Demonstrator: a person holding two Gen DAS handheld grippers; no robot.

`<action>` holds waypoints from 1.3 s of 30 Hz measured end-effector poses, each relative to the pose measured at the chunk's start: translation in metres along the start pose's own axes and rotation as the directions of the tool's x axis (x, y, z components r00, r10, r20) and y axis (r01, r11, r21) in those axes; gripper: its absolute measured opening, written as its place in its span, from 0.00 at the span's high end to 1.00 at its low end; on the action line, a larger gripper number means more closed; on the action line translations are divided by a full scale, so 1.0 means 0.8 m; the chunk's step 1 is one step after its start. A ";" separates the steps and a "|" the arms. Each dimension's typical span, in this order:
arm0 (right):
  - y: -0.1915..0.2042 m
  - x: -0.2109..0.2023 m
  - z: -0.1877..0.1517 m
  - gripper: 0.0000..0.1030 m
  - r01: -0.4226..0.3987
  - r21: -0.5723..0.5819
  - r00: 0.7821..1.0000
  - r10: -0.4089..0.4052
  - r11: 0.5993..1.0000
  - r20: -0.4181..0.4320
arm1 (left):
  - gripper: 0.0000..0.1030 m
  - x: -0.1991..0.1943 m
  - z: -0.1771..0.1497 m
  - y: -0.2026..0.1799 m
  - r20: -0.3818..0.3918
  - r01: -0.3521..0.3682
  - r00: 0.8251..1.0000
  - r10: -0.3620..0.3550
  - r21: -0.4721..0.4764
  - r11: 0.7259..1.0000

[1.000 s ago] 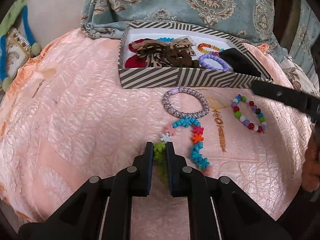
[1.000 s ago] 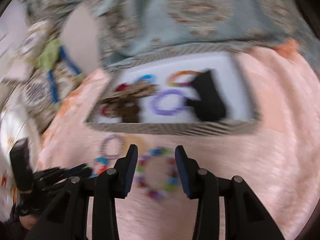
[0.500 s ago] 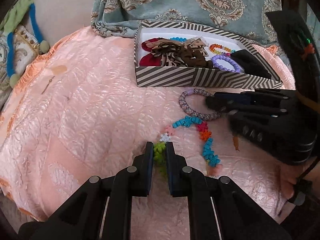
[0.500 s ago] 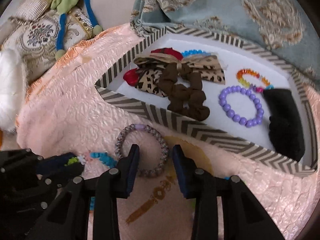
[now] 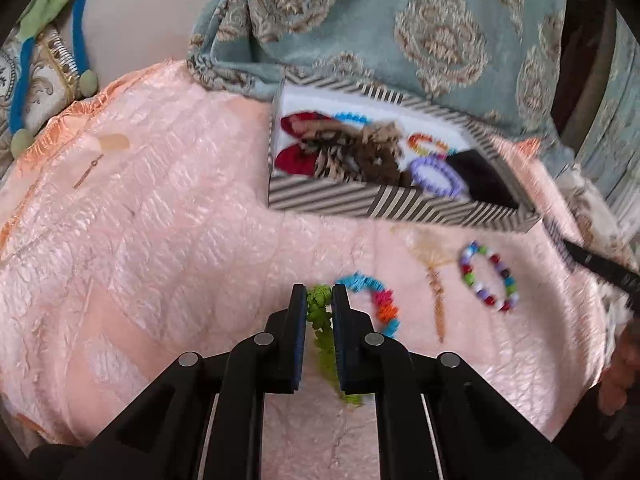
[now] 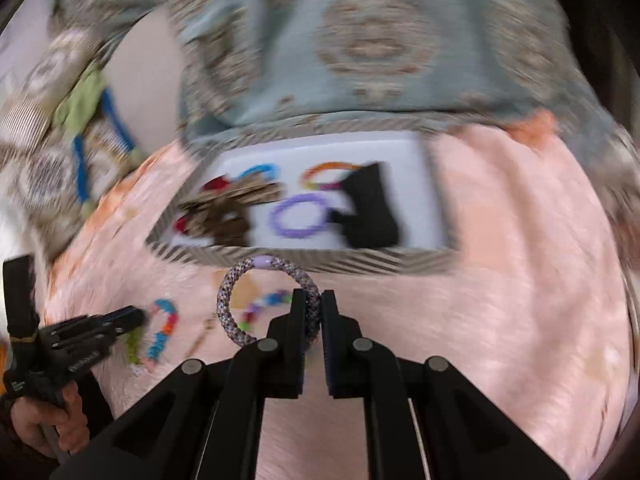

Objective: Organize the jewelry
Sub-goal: 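Grasp the grey sparkly bracelet with the right gripper and lift it, then hold the green flower bracelet in the left gripper and grey bracelet in the right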

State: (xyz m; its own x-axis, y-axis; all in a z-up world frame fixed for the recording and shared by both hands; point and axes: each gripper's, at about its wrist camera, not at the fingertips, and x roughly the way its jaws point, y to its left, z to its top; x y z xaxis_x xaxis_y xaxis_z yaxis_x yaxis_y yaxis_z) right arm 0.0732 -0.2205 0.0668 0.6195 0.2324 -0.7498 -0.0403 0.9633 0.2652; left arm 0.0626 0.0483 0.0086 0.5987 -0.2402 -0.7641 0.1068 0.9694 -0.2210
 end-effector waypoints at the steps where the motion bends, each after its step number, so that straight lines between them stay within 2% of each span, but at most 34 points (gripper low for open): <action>1: -0.010 -0.001 -0.002 0.93 0.014 0.029 1.000 -0.014 0.999 -0.006 | 1.00 0.000 0.001 0.000 0.002 0.003 1.000 -0.003 0.001 1.000; 5: -0.013 0.006 -0.006 0.93 0.020 0.031 0.999 -0.019 0.999 -0.034 | 1.00 0.003 0.001 -0.005 0.003 -0.016 1.000 0.016 0.015 1.000; 11: -0.003 0.016 -0.015 0.93 0.025 0.004 0.998 -0.024 1.000 -0.066 | 1.00 -0.001 0.003 0.008 0.014 -0.027 1.000 0.027 -0.024 0.999; 19: -0.002 0.017 -0.016 0.93 0.037 0.007 0.997 -0.037 0.999 -0.069 | 1.00 -0.010 0.007 0.021 0.043 0.005 0.999 -0.002 -0.068 0.998; 39: -0.008 0.015 -0.015 0.93 0.050 0.020 0.997 -0.049 0.999 -0.067 | 1.00 -0.008 0.005 0.015 0.034 -0.020 0.999 0.021 -0.050 0.999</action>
State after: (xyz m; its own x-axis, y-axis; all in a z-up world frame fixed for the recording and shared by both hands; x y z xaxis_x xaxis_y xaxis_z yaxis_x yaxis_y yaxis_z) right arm 0.0712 -0.2224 0.0490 0.5665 0.1935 -0.8010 0.0064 0.9710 0.2391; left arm 0.0634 0.0618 0.0132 0.6271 -0.2176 -0.7479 0.0553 0.9702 -0.2359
